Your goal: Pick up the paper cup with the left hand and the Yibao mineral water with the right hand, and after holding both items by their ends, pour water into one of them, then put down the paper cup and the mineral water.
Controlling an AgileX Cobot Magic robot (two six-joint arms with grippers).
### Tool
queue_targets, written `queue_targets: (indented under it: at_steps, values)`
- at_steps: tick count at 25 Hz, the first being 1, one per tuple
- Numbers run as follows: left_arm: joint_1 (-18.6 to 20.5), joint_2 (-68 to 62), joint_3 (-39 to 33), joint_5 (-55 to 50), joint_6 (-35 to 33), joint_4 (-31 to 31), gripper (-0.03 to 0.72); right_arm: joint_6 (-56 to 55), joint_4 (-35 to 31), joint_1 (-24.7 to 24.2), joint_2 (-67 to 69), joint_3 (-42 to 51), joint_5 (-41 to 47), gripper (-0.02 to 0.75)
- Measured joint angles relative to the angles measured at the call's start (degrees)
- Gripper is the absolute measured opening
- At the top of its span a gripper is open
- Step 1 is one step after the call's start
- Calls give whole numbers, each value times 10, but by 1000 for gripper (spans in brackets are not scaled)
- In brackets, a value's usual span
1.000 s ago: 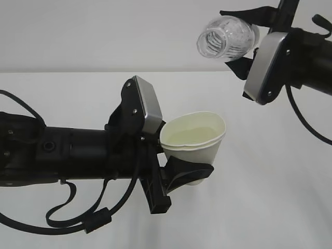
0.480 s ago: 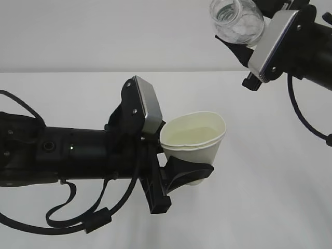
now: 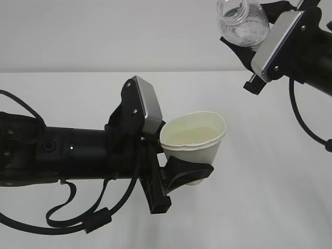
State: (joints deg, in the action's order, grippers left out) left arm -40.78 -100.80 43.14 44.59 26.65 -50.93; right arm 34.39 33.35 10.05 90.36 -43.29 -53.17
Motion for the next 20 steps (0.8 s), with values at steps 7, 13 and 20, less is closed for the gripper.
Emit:
queue_targets:
  at_steps: [7,13,20]
  values:
    - [0,0,0,-1,0,0,375,-25,-26,0,0,2,-1,445]
    - [0,0,0,-1,0,0,375,-57,-49,0,0,2,-1,445]
    - [0,0,0,-1,0,1,375,-76,-75,0,0,2,-1,445]
